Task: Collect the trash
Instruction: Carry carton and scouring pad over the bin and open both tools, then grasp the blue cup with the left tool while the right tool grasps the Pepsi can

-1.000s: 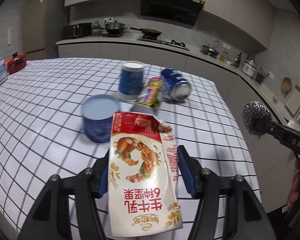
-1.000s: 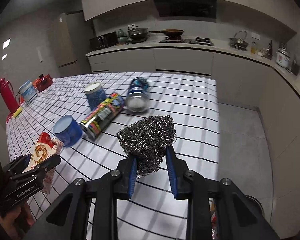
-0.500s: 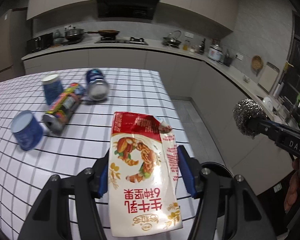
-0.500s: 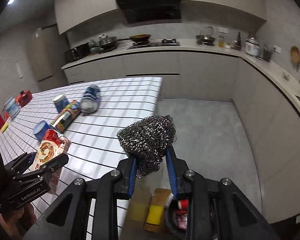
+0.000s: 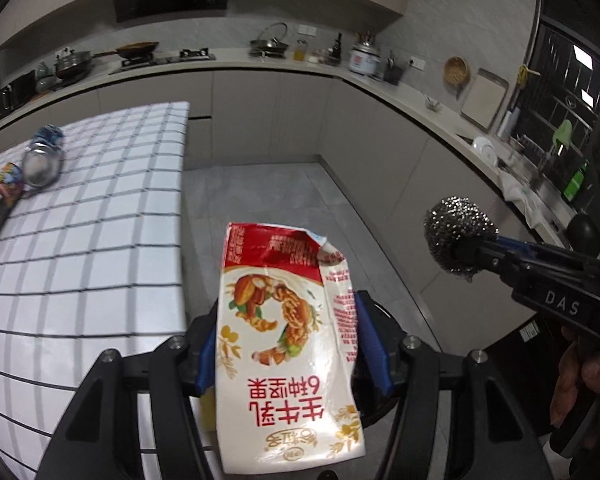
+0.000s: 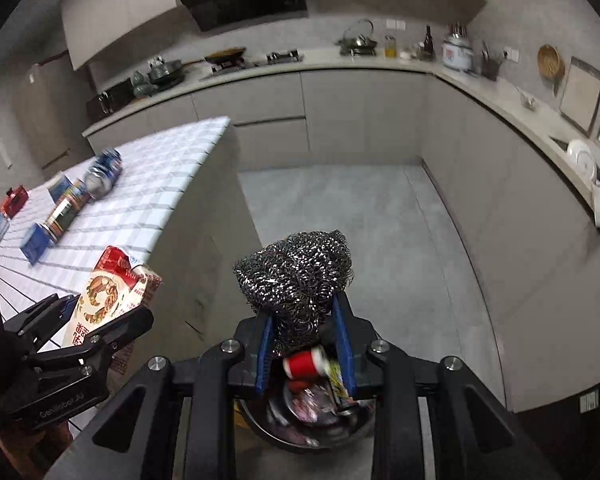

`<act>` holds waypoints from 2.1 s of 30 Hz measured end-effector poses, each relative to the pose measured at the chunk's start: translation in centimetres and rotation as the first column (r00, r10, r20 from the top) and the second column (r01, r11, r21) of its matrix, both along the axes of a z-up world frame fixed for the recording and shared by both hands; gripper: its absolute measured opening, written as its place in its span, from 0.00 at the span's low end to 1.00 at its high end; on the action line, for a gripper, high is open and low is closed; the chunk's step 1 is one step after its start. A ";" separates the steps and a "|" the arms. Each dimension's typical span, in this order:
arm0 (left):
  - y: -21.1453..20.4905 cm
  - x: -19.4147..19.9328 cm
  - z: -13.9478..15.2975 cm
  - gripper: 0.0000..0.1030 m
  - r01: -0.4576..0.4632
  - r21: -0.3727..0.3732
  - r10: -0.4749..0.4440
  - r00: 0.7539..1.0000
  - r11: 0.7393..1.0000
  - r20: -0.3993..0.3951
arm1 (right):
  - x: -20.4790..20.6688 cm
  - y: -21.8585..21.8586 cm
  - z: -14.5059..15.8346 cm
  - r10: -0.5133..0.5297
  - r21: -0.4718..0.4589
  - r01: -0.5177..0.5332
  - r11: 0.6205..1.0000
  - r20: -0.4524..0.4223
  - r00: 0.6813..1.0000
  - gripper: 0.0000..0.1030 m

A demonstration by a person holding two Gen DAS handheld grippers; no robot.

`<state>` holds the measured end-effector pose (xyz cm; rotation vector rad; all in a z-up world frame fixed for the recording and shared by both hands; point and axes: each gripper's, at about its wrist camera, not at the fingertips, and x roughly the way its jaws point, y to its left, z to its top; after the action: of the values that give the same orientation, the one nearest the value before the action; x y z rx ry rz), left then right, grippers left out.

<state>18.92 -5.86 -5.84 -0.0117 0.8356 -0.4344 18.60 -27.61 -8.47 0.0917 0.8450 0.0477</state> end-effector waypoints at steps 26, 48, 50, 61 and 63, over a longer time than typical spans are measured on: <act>-5.2 -0.6 -5.4 0.84 -0.163 0.084 0.171 0.980 0.983 -0.099 | 4.4 -5.8 -13.5 0.260 -0.048 -0.281 0.959 -0.258 0.931 0.82; -4.8 0.1 -1.0 0.84 -0.228 0.077 0.227 0.974 0.971 0.015 | 5.0 -6.4 -5.5 0.177 -0.059 -0.185 0.981 -0.120 0.977 0.89; -4.4 0.0 -0.3 0.84 -0.234 0.073 0.232 0.972 0.970 0.028 | 5.0 -6.2 -4.8 0.176 -0.048 -0.182 0.982 -0.105 0.979 0.90; 1.5 -1.1 2.7 0.84 -0.329 0.060 0.325 0.943 0.942 0.067 | 5.9 -1.5 -1.4 0.222 0.007 -0.222 0.975 -0.028 0.975 0.90; 3.4 -1.4 2.9 0.84 -0.362 0.059 0.358 0.931 0.930 0.076 | 6.3 0.5 -0.9 0.239 0.013 -0.239 0.971 -0.016 0.971 0.90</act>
<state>17.53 -2.44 -2.91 -0.0830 0.7657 -0.0571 24.88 -27.08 -9.34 0.0003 0.8701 0.2786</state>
